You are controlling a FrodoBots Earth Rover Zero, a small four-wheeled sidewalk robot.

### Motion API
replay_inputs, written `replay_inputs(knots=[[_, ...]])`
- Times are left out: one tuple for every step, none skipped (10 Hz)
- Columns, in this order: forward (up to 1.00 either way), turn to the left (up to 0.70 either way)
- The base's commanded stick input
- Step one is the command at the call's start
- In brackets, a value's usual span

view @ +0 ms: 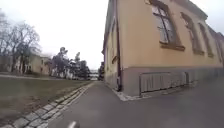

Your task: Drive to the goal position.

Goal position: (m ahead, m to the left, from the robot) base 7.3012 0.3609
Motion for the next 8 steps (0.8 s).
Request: replay_inputs(knots=[[0.85, 0.32], [0.85, 0.27], [0.85, 0.03], [0.85, 0.03], [0.85, 0.03], [0.85, 0.03], [0.85, 0.03], [0.85, 0.03]])
